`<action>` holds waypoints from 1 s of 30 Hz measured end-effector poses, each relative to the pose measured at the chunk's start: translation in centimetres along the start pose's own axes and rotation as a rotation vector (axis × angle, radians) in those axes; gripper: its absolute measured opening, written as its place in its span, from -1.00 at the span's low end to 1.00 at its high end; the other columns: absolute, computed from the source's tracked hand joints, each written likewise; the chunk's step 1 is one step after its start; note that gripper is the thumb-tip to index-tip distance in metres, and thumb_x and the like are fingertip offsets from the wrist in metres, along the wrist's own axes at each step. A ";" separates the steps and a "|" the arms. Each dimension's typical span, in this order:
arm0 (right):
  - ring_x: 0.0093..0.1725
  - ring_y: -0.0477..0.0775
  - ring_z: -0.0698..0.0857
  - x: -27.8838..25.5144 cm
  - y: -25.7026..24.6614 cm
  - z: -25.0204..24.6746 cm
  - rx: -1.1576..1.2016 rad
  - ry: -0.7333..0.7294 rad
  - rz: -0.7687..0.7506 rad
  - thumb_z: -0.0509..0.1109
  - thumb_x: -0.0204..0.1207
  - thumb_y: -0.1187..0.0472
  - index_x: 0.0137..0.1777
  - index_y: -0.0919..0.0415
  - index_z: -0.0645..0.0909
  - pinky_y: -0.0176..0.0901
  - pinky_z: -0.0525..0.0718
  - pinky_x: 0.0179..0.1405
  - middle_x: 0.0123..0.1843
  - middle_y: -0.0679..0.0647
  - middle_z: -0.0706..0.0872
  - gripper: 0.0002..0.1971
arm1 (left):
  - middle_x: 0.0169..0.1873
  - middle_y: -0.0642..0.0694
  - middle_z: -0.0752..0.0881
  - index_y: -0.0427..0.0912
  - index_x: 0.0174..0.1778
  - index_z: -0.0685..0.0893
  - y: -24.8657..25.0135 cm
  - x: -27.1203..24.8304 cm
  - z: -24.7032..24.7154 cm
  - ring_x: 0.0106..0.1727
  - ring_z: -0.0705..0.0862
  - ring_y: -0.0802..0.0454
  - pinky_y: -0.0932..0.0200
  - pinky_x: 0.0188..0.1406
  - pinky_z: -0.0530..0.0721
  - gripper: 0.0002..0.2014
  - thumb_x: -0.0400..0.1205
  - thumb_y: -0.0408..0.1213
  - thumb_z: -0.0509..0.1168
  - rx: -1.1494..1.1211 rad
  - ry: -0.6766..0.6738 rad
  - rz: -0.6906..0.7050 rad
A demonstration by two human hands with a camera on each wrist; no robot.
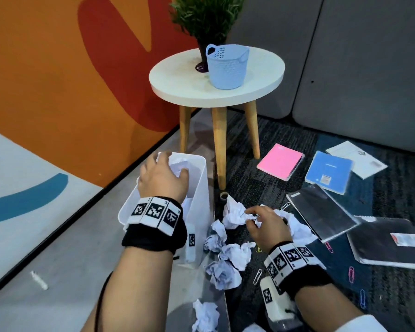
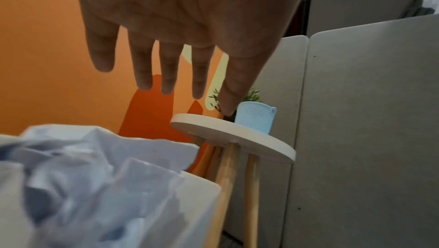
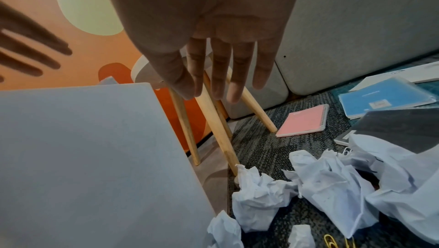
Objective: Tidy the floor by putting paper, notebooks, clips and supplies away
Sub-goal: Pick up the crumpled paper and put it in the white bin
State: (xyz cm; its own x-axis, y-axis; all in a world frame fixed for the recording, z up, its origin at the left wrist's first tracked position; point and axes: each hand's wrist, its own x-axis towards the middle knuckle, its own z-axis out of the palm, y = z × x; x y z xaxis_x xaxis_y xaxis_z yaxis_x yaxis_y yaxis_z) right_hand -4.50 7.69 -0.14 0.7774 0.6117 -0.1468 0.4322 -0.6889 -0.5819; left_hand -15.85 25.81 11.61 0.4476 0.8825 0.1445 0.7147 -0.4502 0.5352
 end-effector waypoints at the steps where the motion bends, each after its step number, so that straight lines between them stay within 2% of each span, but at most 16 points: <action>1: 0.09 0.00 0.69 0.1 0.3 0.1 -0.002 -0.006 0.010 0.27 0.58 0.10 0.19 -0.07 0.61 -0.17 0.59 -0.05 0.24 -0.07 0.59 -0.78 | 0.49 -0.10 0.40 -0.06 0.44 0.47 0.7 -0.3 0.3 0.49 0.34 -0.17 -0.08 0.43 0.39 -0.52 0.58 -0.10 0.29 -0.013 -0.028 0.029; 5: 0.13 0.06 0.67 0.4 2.5 0.7 -0.010 -0.071 0.071 0.29 0.56 0.10 0.14 -0.07 0.63 -0.11 0.64 0.11 0.25 0.01 0.60 -0.80 | 0.35 -0.05 0.50 0.02 0.35 0.50 3.8 -2.7 2.8 0.37 0.47 -0.11 -0.04 0.29 0.51 -0.62 0.60 -0.08 0.27 0.006 -0.191 0.187; 9: 0.10 0.12 0.67 0.1 5.4 0.9 -0.037 -0.115 0.142 0.29 0.55 0.11 0.12 -0.05 0.60 -0.05 0.64 0.10 0.27 0.04 0.58 -0.82 | 0.33 -0.01 0.50 0.08 0.32 0.50 4.7 -5.7 8.0 0.34 0.49 -0.08 -0.03 0.26 0.56 -0.65 0.60 -0.08 0.25 0.096 -0.384 0.281; 12: 0.12 0.13 0.68 -0.2 7.5 1.1 -0.074 -0.158 0.171 0.29 0.55 0.14 0.21 -0.01 0.58 -0.06 0.65 0.11 0.33 0.06 0.54 -0.75 | 0.38 -0.06 0.47 0.04 0.35 0.49 3.0 -7.2 12.7 0.37 0.49 -0.13 -0.04 0.30 0.55 -0.63 0.60 -0.13 0.26 0.174 -0.565 0.270; 15: 0.25 0.11 0.63 -0.2 8.8 2.1 -0.094 -0.244 0.154 0.26 0.55 0.21 0.33 0.01 0.53 -0.10 0.60 0.25 0.42 0.05 0.45 -0.65 | 0.40 -0.14 0.48 -0.02 0.39 0.48 0.5 -8.0 16.1 0.39 0.48 -0.16 -0.02 0.39 0.49 -0.59 0.59 -0.18 0.24 0.231 -0.692 0.205; 19: 0.39 0.12 0.56 0.3 9.3 4.8 -0.095 -0.290 0.068 0.26 0.54 0.28 0.45 -0.04 0.45 -0.07 0.59 0.31 0.59 0.03 0.28 -0.52 | 0.41 -0.15 0.44 -0.03 0.45 0.42 -2.3 -8.4 18.7 0.42 0.45 -0.16 -0.05 0.43 0.47 -0.53 0.59 -0.16 0.25 0.280 -0.769 0.155; 22: 0.45 0.13 0.51 1.0 9.3 7.4 -0.113 -0.350 0.013 0.25 0.53 0.35 0.52 -0.13 0.35 -0.09 0.60 0.31 0.69 0.00 0.02 -0.40 | 0.44 -0.13 0.41 -0.02 0.45 0.41 -3.9 -8.7 19.9 0.45 0.43 -0.14 -0.02 0.44 0.45 -0.53 0.59 -0.20 0.22 0.296 -0.787 0.145; 26: 0.54 0.16 0.39 2.3 9.3 10.1 -0.204 -0.501 -0.046 0.29 0.49 0.41 0.59 -0.20 0.19 -0.03 0.52 0.41 0.70 -0.02 -0.29 -0.25 | 0.47 -0.08 0.37 0.02 0.44 0.41 -5.8 -8.6 20.8 0.44 0.42 -0.12 0.01 0.43 0.45 -0.55 0.60 -0.21 0.21 0.305 -0.776 0.146; 28: 0.54 0.19 0.38 2.5 9.5 10.9 -0.263 -0.562 -0.030 0.31 0.48 0.43 0.59 -0.23 0.17 0.05 0.55 0.39 0.68 -0.04 -0.36 -0.21 | 0.46 -0.08 0.39 0.03 0.43 0.42 -6.5 -8.7 20.9 0.44 0.43 -0.12 0.00 0.41 0.47 -0.56 0.60 -0.19 0.21 0.306 -0.780 0.157; 30: 0.50 0.21 0.44 2.4 9.8 11.6 -0.288 -0.589 -0.010 0.29 0.50 0.42 0.57 -0.19 0.24 0.05 0.55 0.38 0.69 0.02 -0.32 -0.28 | 0.46 -0.09 0.39 0.01 0.45 0.41 -6.9 -8.7 21.0 0.44 0.43 -0.13 -0.03 0.42 0.47 -0.54 0.59 -0.19 0.22 0.310 -0.791 0.164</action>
State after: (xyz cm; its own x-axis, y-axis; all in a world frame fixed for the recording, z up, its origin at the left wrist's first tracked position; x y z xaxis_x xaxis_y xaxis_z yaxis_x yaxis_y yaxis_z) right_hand -3.70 6.89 -15.49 0.4281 0.6727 -0.6035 0.6063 -0.7090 -0.3602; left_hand -13.39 18.40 -10.82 0.7182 0.5005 -0.4834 0.6709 -0.6824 0.2901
